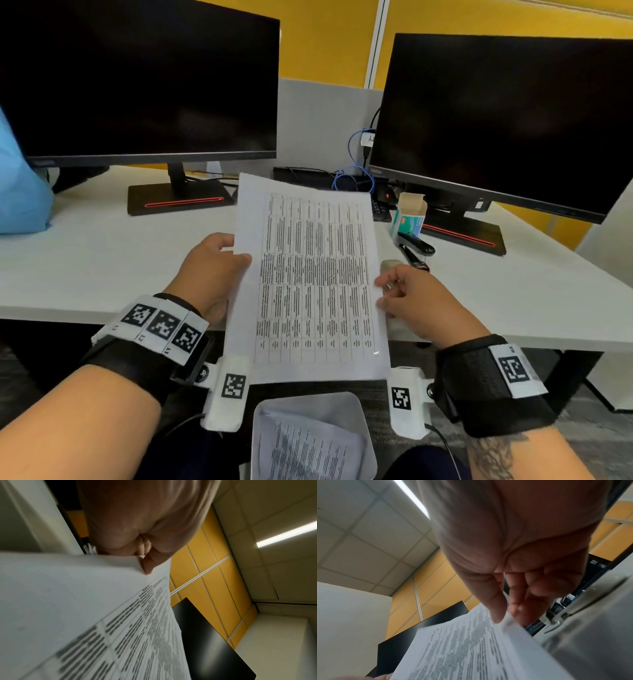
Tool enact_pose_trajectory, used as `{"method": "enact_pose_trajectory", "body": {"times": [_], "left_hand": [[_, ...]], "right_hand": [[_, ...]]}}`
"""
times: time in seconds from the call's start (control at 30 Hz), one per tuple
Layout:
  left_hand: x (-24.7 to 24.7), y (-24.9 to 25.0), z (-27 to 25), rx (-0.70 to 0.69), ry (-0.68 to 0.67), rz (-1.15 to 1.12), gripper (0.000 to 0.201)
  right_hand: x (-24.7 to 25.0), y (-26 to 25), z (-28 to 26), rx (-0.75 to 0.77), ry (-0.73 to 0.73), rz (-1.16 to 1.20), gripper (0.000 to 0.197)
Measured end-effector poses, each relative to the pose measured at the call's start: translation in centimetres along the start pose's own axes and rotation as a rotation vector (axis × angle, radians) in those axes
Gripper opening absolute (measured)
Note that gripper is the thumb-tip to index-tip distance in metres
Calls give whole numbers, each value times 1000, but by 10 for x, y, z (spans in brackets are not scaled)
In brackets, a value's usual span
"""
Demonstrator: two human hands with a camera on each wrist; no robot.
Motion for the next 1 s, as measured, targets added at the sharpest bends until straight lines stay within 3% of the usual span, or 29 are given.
{"method": "enact_pose_trajectory", "body": {"times": [0.17,0.3,0.4,0.47,0.53,0.63,0.8,0.9,1.0], "left_hand": [[-10,-3,-5,24,-105,38,22],[-6,12,-9,-74,-70,-4,12],[-6,20,-14,-136,-69,41,13],[-9,21,-18,-179,-78,102,14],[-14,23,-23,-221,-83,151,12],[-20,25,-29,-256,-71,187,10],[-20,28,-34,-265,-96,188,13],[-20,28,-36,-251,-150,166,16],[-20,30,-38,-272,-156,176,16]], "right_hand": [[-7,4,1,73,13,-70,28],[-4,2,-1,43,4,-75,23],[26,-13,-4,78,302,-105,11],[38,-17,0,48,411,-187,23],[38,-10,11,-66,368,-389,39],[29,7,28,-225,250,-557,35],[26,20,35,-284,228,-480,22],[41,16,31,-272,321,-243,14],[62,-1,22,-149,473,-45,30]]}}
Point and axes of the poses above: each hand's wrist, its own z-axis towards the middle knuckle, its own x-axis out of the back of the hand, y = z × x, the point moved 6 cm from there along z, towards the middle knuckle, and after that the axes turned 9 degrees about z, right-handed, at the moved point
